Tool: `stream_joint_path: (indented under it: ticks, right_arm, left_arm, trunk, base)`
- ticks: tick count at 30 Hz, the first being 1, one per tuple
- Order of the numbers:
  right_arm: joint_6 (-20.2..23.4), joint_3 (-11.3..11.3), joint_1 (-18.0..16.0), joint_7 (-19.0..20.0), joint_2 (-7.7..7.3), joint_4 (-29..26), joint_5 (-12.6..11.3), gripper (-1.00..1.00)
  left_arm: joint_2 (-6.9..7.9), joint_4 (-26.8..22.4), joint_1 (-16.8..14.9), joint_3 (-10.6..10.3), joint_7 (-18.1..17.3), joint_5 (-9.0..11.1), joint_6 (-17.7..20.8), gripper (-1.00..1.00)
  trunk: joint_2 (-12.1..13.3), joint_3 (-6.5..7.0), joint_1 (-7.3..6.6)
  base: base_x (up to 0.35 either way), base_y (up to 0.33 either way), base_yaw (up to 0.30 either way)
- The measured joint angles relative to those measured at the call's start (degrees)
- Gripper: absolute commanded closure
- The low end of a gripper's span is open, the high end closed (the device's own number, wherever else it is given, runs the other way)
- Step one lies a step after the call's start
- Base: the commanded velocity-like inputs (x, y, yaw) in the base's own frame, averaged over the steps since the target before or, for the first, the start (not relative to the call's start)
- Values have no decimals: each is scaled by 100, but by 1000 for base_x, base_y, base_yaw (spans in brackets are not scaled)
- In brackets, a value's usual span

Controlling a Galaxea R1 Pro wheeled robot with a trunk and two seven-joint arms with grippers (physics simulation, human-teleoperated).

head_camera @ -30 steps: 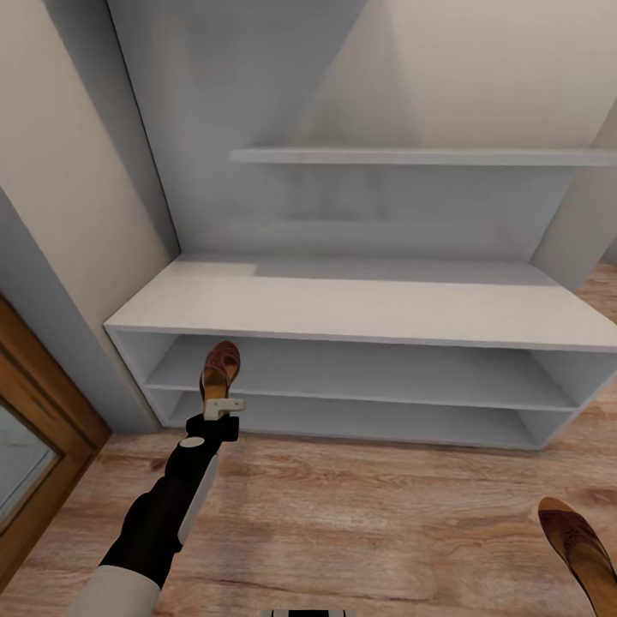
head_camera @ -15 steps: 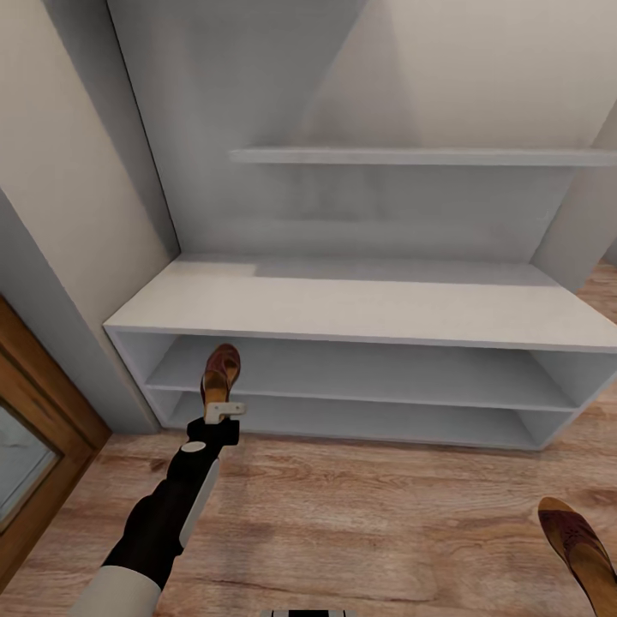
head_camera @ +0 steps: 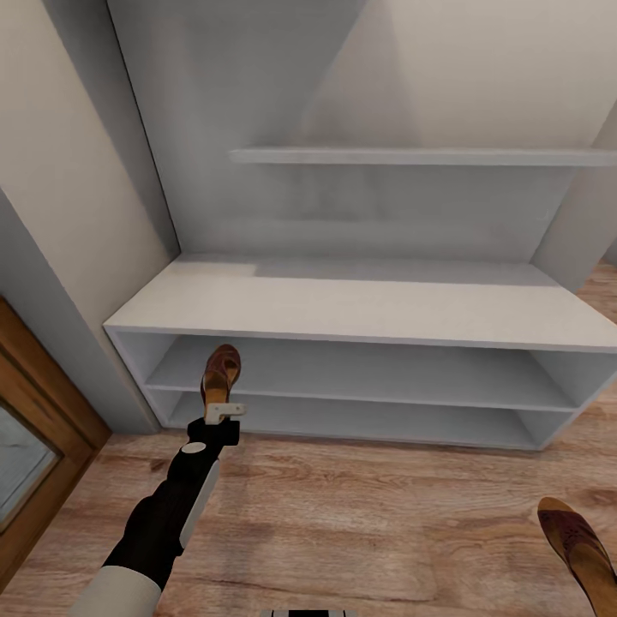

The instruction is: Pick up the two gym shoes and the two sandals from the corridor floor and place them onto the hallstand (shoe rack) in the corridor, making sure they are on the rack and not on the floor. Arrange them so the two gym shoes are next to each other and the two sandals are next to each other.

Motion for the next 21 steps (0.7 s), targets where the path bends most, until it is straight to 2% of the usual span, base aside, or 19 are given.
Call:
stream_joint_path:
  ticks: [15, 21]
  right_arm:
    - [0, 0, -1, 0, 1, 0, 4, 100]
    - [0, 1, -1, 0, 1, 0, 0, 100]
  left_arm:
    - [0, -4, 0, -1, -1, 2, -2, 100]
    - [0, -2, 0, -3, -2, 3, -2, 100]
  trunk:
    - [0, 0, 0]
    - [0, 0, 0]
  base:
    - [2, 0, 0]
    - [110, 27, 0]
